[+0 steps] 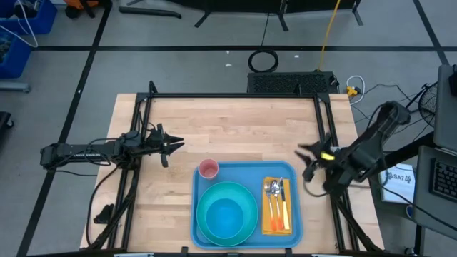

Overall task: Set up tray
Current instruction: Return to Home Position

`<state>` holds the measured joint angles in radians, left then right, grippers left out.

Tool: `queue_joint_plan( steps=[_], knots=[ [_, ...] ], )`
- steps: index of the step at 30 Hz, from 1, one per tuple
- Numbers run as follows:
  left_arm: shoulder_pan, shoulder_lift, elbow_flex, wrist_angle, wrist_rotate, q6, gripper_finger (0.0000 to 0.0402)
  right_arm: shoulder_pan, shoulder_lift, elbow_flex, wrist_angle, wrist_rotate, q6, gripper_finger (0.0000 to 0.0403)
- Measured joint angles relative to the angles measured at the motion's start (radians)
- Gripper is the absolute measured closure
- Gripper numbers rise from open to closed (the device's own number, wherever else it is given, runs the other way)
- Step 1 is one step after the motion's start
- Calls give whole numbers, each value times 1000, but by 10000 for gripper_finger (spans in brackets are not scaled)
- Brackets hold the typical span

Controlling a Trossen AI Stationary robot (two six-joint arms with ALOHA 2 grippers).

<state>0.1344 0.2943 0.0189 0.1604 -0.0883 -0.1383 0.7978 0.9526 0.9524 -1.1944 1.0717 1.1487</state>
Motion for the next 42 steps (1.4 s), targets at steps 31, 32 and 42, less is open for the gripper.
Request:
queue_joint_plan(
  steps=[31, 32, 42],
  knots=[
    [0, 0, 0, 0, 0, 0, 309, -71, -881, -897, 1763, -188, -1459, 284],
    [0, 0, 0, 0, 0, 0, 309, -81, -887, -897, 1741, -193, -1461, 284],
    [0, 0, 0, 0, 0, 0, 309, -267, -897, -899, 1562, -409, -1314, 284]
  ],
)
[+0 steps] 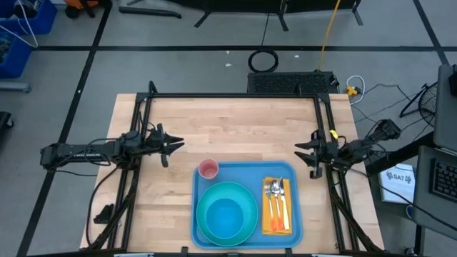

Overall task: Set up tray
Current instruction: Return to Home Position

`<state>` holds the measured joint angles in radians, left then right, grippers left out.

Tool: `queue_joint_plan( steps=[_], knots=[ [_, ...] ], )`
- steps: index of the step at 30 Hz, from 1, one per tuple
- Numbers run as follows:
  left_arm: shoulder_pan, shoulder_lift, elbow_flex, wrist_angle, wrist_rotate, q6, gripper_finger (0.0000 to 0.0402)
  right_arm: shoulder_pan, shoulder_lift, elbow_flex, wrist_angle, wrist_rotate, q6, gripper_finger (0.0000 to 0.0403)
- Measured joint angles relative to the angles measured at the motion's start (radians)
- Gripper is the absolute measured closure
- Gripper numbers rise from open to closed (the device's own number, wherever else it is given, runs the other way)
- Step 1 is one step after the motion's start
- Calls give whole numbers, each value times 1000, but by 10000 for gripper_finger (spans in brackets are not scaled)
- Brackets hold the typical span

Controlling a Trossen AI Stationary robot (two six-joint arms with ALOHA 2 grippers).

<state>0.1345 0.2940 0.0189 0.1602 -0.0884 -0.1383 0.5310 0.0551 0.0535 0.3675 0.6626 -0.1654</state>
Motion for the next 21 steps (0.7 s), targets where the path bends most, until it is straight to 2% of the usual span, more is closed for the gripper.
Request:
queue_joint_plan(
  steps=[2, 7, 15, 18, 21],
  knots=[
    [0, 0, 0, 0, 0, 0, 309, -56, 0, 0, -37, -61, 53, 284],
    [0, 0, 0, 1, 0, 0, 309, -230, 0, -1, -52, -311, 104, 286],
    [0, 0, 0, 0, 0, 0, 309, -541, 46, -1, -112, -625, 249, 316],
    [0, 0, 0, 0, 0, 0, 309, -608, 69, -1, -104, -676, 258, 327],
    [0, 0, 0, 0, 0, 0, 309, -644, 86, -2, -130, -645, 235, 336]
  ],
)
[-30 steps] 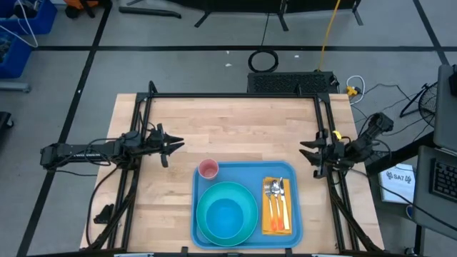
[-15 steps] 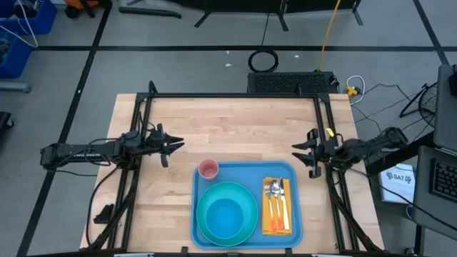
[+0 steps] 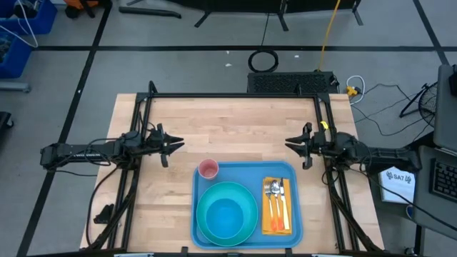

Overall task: Set up tray
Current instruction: Return to Home Position

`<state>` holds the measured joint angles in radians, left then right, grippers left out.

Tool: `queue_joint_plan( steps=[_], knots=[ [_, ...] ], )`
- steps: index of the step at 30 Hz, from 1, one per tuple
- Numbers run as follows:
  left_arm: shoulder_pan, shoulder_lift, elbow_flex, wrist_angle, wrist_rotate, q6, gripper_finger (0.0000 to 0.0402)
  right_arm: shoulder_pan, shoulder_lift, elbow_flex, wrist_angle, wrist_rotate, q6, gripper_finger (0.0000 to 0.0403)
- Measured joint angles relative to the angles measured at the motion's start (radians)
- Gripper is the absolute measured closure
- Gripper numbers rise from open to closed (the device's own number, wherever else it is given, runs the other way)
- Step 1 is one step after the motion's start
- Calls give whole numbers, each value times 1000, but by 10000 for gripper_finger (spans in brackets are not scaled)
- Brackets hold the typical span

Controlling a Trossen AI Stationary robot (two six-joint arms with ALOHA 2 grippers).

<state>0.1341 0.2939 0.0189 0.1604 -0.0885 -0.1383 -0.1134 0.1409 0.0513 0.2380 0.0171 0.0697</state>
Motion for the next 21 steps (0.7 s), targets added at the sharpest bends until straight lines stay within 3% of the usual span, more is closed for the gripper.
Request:
queue_joint_plan(
  steps=[16, 21],
  knots=[
    [0, 0, 0, 0, 0, 0, 309, -25, 28, -1, -26, 11, -25, 365],
    [0, 0, 0, 0, 0, 0, 309, -25, 28, -1, -26, 11, 80, 362]
  ],
)
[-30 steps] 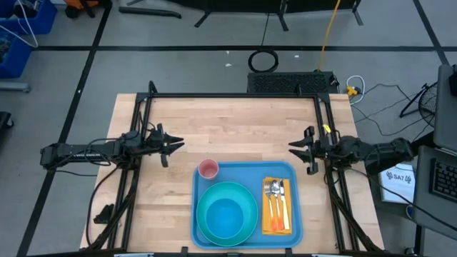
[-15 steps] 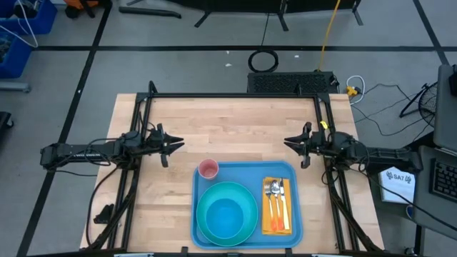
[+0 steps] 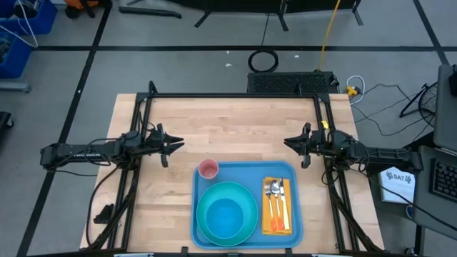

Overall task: Set up tray
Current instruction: Return to Home Position

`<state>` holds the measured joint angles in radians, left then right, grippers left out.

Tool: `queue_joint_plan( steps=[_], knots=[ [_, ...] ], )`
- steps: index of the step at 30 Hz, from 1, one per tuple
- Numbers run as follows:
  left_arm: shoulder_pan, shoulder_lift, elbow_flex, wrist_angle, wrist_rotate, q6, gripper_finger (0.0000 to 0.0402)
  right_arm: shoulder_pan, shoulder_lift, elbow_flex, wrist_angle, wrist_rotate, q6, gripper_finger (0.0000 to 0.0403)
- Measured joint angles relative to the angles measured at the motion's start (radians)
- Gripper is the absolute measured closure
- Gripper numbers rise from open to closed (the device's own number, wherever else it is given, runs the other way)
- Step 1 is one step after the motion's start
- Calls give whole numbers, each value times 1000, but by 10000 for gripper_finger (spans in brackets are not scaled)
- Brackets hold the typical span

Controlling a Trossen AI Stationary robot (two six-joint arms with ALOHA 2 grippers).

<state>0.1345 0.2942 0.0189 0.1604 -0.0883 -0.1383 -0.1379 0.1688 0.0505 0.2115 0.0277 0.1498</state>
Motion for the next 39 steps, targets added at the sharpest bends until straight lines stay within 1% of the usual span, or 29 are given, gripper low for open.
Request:
queue_joint_plan(
  steps=[3, 39],
  knots=[
    [0, 0, 0, 0, 0, 0, 309, 0, 0, 0, 0, 0, 22, 363],
    [0, 0, 0, 0, 0, 0, 309, 0, 0, 0, 0, 1, 21, 362]
  ],
)
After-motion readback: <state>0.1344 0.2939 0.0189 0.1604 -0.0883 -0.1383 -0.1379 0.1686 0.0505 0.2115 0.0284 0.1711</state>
